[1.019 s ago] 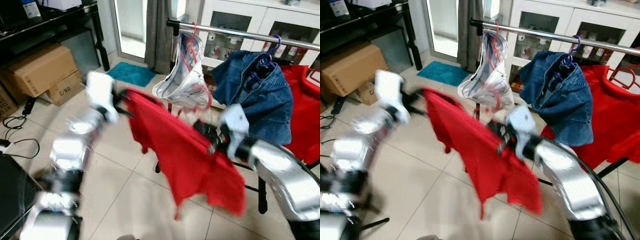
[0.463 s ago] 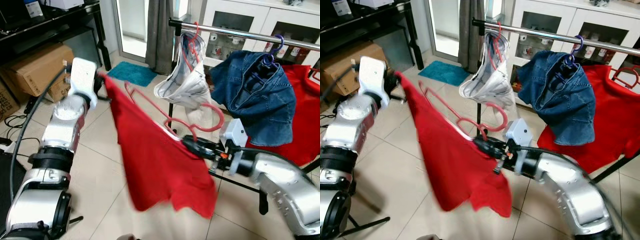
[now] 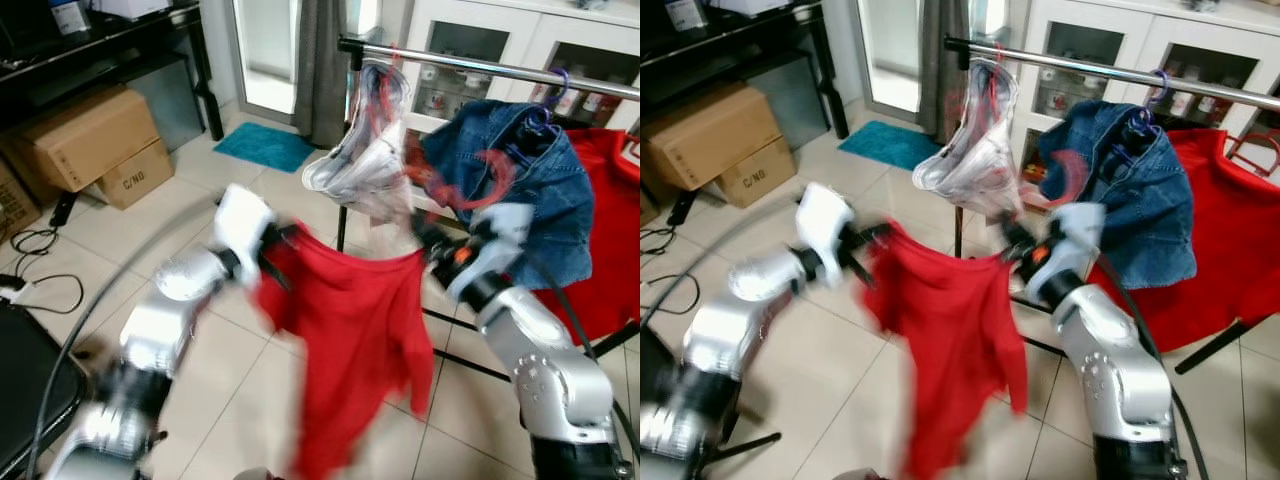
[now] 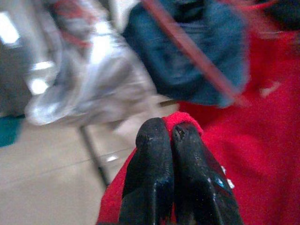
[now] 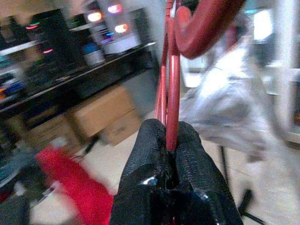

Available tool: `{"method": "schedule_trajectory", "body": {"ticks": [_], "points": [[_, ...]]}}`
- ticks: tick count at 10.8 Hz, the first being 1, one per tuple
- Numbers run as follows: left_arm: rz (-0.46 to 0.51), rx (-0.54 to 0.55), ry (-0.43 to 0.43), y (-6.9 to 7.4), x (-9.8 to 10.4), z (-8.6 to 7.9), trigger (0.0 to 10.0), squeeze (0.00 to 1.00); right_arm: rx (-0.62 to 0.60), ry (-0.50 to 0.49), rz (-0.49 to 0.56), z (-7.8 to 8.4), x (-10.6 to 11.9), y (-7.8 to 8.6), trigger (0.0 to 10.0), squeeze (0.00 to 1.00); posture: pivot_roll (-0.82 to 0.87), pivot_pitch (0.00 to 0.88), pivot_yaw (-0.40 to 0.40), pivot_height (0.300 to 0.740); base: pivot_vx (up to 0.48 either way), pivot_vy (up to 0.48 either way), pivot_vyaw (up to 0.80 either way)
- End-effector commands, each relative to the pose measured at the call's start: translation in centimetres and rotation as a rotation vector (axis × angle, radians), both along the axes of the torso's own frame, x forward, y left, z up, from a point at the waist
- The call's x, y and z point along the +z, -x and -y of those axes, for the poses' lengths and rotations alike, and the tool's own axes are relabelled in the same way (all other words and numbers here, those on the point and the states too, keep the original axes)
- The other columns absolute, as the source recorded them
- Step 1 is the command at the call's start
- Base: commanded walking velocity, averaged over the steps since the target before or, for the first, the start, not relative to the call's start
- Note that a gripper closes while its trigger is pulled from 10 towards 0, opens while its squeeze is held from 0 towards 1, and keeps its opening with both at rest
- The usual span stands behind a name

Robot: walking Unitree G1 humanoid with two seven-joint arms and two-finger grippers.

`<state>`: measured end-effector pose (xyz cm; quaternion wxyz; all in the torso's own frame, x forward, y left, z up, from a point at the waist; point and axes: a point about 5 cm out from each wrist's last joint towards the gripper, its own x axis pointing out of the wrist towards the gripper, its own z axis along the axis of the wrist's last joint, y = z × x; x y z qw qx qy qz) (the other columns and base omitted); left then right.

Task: Hang hanger

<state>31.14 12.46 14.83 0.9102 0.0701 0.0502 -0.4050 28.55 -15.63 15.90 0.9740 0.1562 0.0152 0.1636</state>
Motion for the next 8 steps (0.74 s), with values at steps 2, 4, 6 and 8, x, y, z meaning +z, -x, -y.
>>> {"method": "schedule_trajectory", "body": {"ticks": [2, 4, 6, 8], "points": [[-0.026, -0.099, 0.051, 2.0, 1.1, 0.3, 0.0, 0.0, -0.166, 0.043, 0.011, 1.5, 0.2, -0.8, 0.0, 0.0, 0.07, 0.0, 0.024, 0.74, 0.0, 0.0, 0.0], [0.017, -0.058, 0.502, 2.0, 6.7, 0.7, 0.0, 0.0, 0.028, 0.447, 0.078, -0.6, -0.8, -0.8, 0.0, 0.0, 0.07, 0.0, 0.02, 0.74, 0.0, 0.0, 0.0], [0.106, -0.094, 0.85, 1.8, 12.4, -0.5, 0.0, 0.0, 0.08, 0.511, 0.065, -1.4, -2.2, -0.6, 0.0, 0.0, 0.08, 0.0, 0.014, 0.74, 0.0, 0.0, 0.0], [0.043, -0.161, 0.876, 2.7, 12.5, -0.8, 0.0, 0.0, 0.038, 0.489, 0.083, -1.4, -2.0, -1.4, 0.0, 0.0, 0.08, 0.0, 0.018, 0.74, 0.0, 0.0, 0.0]]}}
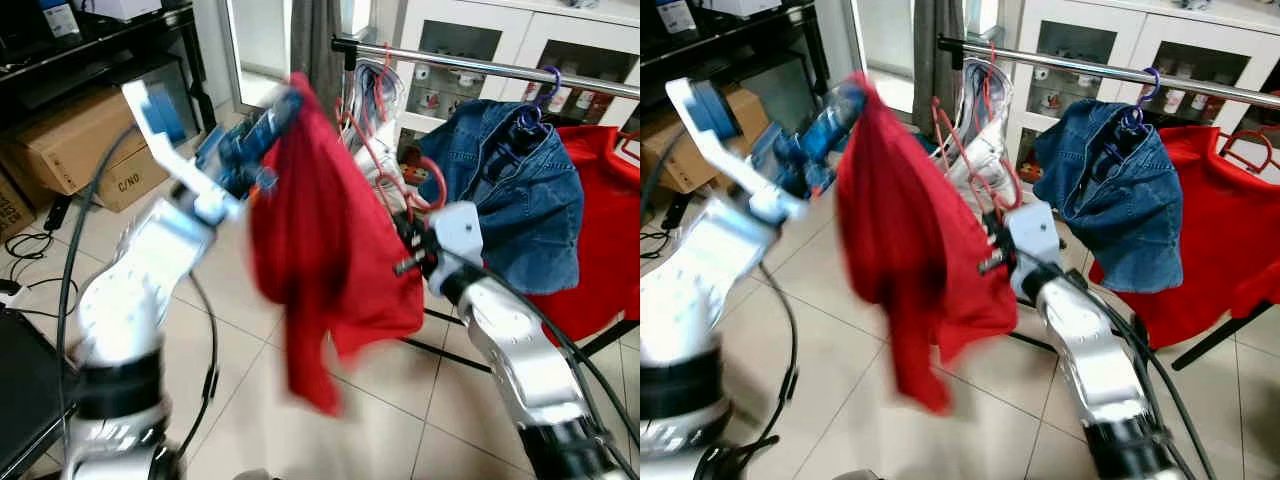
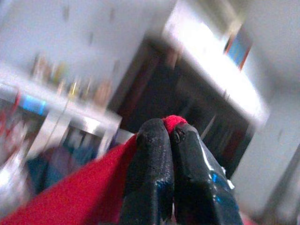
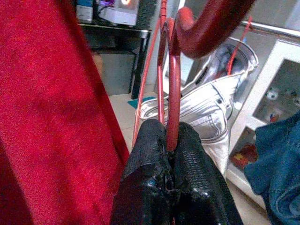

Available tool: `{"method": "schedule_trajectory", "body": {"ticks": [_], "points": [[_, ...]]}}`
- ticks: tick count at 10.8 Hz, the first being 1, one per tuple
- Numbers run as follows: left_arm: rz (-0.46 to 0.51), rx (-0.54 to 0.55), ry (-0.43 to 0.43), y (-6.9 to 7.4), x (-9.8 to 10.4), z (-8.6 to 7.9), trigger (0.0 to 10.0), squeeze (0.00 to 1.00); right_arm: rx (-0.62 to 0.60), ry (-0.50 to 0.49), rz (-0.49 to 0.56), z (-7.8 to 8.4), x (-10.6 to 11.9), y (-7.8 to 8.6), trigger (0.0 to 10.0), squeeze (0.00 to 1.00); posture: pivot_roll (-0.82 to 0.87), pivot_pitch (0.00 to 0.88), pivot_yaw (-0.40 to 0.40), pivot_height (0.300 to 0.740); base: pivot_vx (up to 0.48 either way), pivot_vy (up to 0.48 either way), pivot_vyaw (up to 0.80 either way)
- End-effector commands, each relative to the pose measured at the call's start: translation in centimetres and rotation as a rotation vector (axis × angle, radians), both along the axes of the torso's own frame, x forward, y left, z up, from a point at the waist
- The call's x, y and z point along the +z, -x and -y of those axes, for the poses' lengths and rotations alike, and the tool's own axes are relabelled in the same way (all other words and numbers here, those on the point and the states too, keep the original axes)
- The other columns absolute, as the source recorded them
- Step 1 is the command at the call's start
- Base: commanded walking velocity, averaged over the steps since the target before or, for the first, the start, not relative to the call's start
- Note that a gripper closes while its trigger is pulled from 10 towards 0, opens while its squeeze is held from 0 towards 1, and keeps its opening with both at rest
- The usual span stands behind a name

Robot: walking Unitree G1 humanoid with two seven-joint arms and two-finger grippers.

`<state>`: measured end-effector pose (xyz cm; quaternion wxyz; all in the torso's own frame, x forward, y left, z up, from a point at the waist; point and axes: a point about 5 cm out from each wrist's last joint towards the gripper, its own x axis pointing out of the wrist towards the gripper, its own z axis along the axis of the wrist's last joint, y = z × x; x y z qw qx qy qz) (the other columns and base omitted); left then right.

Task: Hang hanger

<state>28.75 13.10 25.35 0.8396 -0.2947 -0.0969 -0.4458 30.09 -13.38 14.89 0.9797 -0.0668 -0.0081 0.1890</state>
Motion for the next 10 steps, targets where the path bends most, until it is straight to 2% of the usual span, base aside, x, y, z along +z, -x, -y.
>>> {"method": "schedule_trajectory", "body": {"ticks": [1, 2, 3, 4, 5, 6, 7, 8, 9, 10], "points": [[-0.017, -0.035, -0.129, 0.5, -0.9, 0.7, 0.0, 0.0, -0.064, -0.069, -0.018, 1.0, 0.0, -0.4, 0.0, 0.0, 0.08, 0.0, 0.017, 0.74, 0.0, 0.0, 0.0], [-0.194, -0.049, -0.521, 1.2, -7.1, 1.2, 0.0, 0.0, -0.177, -0.484, 0.061, 2.1, 3.1, -1.5, 0.0, 0.0, 0.08, 0.0, 0.019, 0.74, 0.0, 0.0, 0.0], [-0.272, 0.002, -0.677, 1.2, -10.0, 0.7, 0.0, 0.0, -0.192, -0.645, 0.106, 2.7, 4.6, -1.9, 0.0, 0.0, 0.08, 0.0, 0.021, 0.74, 0.0, 0.0, 0.0], [-0.323, 0.037, -0.948, 1.6, -13.5, -0.7, 0.0, 0.0, -0.165, -0.841, 0.16, 3.3, 6.3, -2.1, 0.0, 0.0, 0.08, 0.0, 0.023, 0.74, 0.0, 0.0, 0.0], [-0.345, 0.029, -1.012, 2.0, -14.5, -1.1, 0.0, 0.0, -0.157, -0.912, 0.179, 3.5, 6.9, -2.1, 0.0, 0.0, 0.08, 0.0, 0.023, 0.74, 0.0, 0.0, 0.0], [-0.349, 0.001, -1.039, 2.4, -14.9, -1.2, 0.0, 0.0, -0.156, -0.967, 0.185, 3.8, 7.3, -2.1, 0.0, 0.0, 0.07, 0.0, 0.022, 0.74, 0.0, 0.0, 0.0], [-0.341, -0.056, -1.058, 3.2, -15.5, -1.1, 0.0, 0.0, -0.169, -0.909, 0.165, 3.9, 7.0, -2.2, 0.0, 0.0, 0.08, 0.0, 0.021, 0.74, 0.0, 0.0, 0.0], [-0.323, -0.019, -1.037, 2.9, -15.2, -1.3, 0.0, 0.0, -0.177, -0.787, 0.109, 3.5, 6.0, -2.3, 0.0, 0.0, 0.08, 0.0, 0.02, 0.74, 0.0, 0.0, 0.0], [-0.282, 0.045, -0.974, 2.3, -14.2, -1.5, 0.0, 0.0, -0.207, -0.611, 0.023, 3.3, 4.3, -2.3, 0.0, 0.0, 0.08, 0.0, 0.02, 0.74, 0.0, 0.0, 0.0], [-0.215, 0.199, -0.852, 1.5, -12.4, -2.1, 1.4, 0.0, -0.228, -0.4, -0.117, 3.2, 1.2, -1.5, 9.9, 0.0, 0.08, 0.0, 0.015, 0.74, 0.0, 0.0, 0.0]]}}
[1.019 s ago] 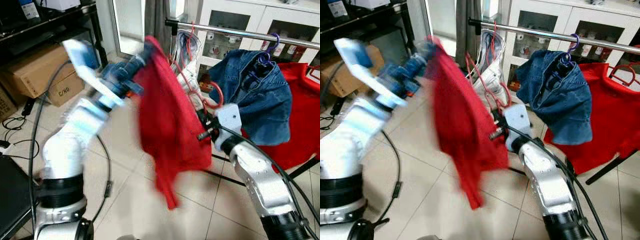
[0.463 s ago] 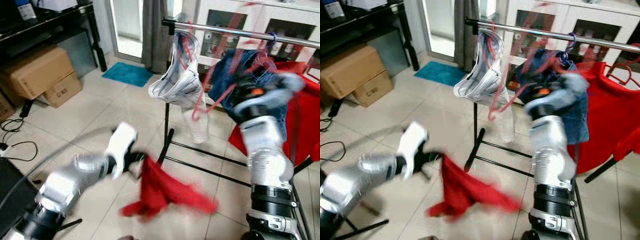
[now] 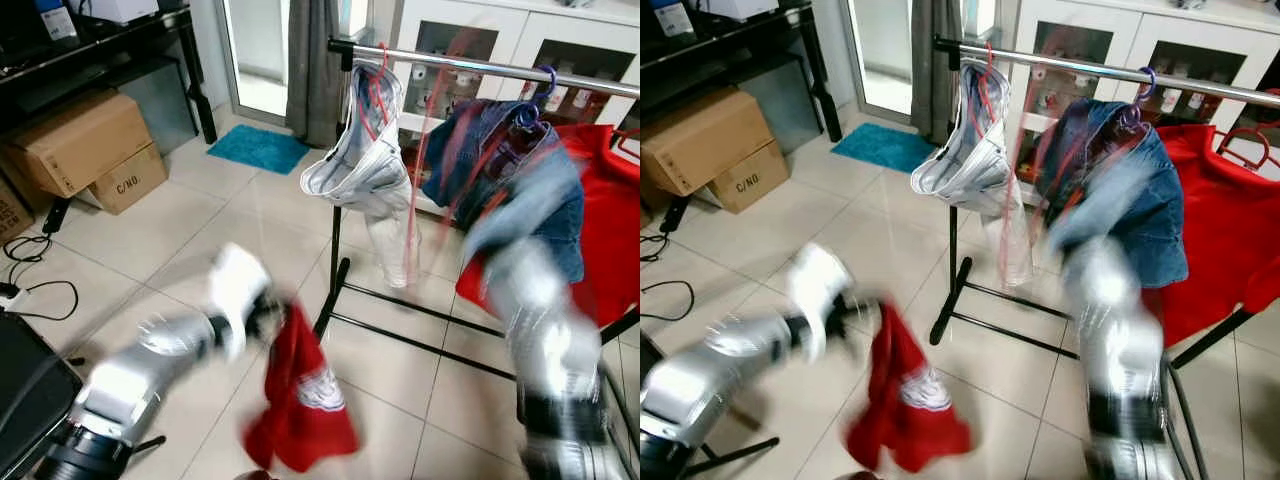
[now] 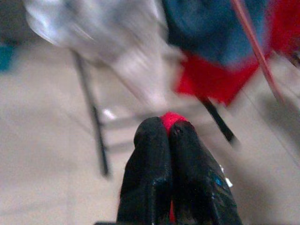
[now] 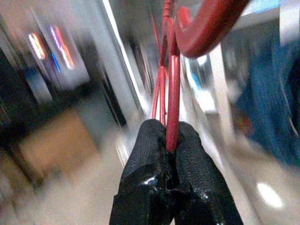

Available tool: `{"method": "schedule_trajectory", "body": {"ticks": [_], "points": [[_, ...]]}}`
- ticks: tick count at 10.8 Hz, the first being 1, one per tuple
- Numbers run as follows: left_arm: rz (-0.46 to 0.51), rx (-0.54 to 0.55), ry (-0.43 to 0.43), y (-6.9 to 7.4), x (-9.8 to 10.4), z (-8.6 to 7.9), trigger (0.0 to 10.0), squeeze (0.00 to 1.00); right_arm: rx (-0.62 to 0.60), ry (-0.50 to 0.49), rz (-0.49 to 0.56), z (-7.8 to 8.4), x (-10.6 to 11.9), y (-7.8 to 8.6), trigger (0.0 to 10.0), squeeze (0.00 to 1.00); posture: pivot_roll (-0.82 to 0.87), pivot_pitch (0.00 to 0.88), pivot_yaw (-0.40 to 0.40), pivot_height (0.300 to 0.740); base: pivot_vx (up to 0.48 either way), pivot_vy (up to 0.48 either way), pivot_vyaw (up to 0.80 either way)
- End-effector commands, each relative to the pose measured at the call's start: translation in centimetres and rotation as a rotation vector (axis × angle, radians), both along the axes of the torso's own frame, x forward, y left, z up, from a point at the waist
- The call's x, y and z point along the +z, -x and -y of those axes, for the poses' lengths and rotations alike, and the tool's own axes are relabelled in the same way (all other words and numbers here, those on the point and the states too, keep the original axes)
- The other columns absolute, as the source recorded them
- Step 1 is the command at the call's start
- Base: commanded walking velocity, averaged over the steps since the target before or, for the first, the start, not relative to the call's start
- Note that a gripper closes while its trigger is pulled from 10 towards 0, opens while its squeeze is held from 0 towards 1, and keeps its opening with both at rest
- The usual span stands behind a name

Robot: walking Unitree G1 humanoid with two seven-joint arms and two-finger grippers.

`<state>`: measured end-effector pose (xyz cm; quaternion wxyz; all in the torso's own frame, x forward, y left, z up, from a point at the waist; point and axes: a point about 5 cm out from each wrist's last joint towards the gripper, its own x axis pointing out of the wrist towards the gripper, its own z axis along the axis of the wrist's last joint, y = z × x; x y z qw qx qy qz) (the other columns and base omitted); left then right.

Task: Hang hanger

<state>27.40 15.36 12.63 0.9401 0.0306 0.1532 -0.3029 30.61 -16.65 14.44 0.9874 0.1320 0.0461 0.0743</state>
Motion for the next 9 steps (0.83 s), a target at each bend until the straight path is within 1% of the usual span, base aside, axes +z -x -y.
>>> {"method": "schedule_trajectory", "body": {"ticks": [1, 2, 3, 4, 5, 6, 7, 8, 9], "points": [[0.075, 0.125, 0.005, -0.3, 1.0, -1.3, 10.0, 0.0, 0.022, 0.068, -0.049, -0.2, -0.7, 0.6, 10.0, 0.0, 0.08, 0.0, 0.011, 0.74, 0.0, 0.0, 0.0], [0.044, 0.224, 0.007, -0.1, 0.3, -2.0, 10.0, 0.0, 0.017, 0.193, -0.141, -0.3, -2.6, 1.8, 10.0, 0.0, 0.08, 0.0, 0.008, 0.74, 0.0, 0.0, -0.8], [0.059, 0.289, 0.0, 0.3, -0.4, -2.0, 10.0, 0.0, 0.003, 0.247, -0.129, -0.3, -3.1, 2.8, 10.0, 0.0, 0.08, 0.0, -0.002, 0.74, 0.0, 0.0, -0.8], [0.115, 0.369, 0.026, 0.4, -0.9, -2.1, 10.0, 0.13, 0.021, 0.226, -0.102, -0.7, -3.0, 3.5, 10.0, 0.0, 0.08, 0.0, -0.006, 0.74, 0.0, 0.0, -0.8], [0.171, 0.462, 0.025, 0.6, -0.9, -2.1, 10.0, 0.18, 0.003, 0.148, -0.063, -0.8, -2.3, 3.6, 10.0, 0.0, 0.09, 0.0, -0.019, 0.74, 0.0, 0.0, -0.8], [0.189, 0.438, -0.034, 0.9, -0.9, -1.7, 10.0, 0.19, 0.006, 0.014, -0.021, -1.1, -1.6, 3.5, 10.0, 0.0, 0.09, 0.0, -0.032, 0.74, 0.0, 0.0, -0.8], [0.197, 0.41, -0.032, 1.1, -0.9, -1.2, 10.0, 0.17, 0.003, 0.018, 0.027, -1.2, -1.3, 3.5, 10.0, 0.0, 0.09, 0.0, -0.033, 0.74, 0.0, 0.0, -0.8], [0.208, 0.391, -0.022, 1.1, -1.0, -0.5, 10.0, 0.07, -0.011, -0.066, 0.041, -1.5, -1.3, 3.8, 10.0, 0.0, 0.09, 0.0, -0.032, 0.74, 0.0, 0.0, -0.8], [0.212, 0.388, 0.005, 1.0, -0.9, -0.3, 10.0, 0.08, -0.027, -0.055, 0.035, -1.7, -1.4, 4.0, 10.0, 0.0, 0.09, 0.0, -0.03, 0.74, 0.0, 0.0, -0.8]]}}
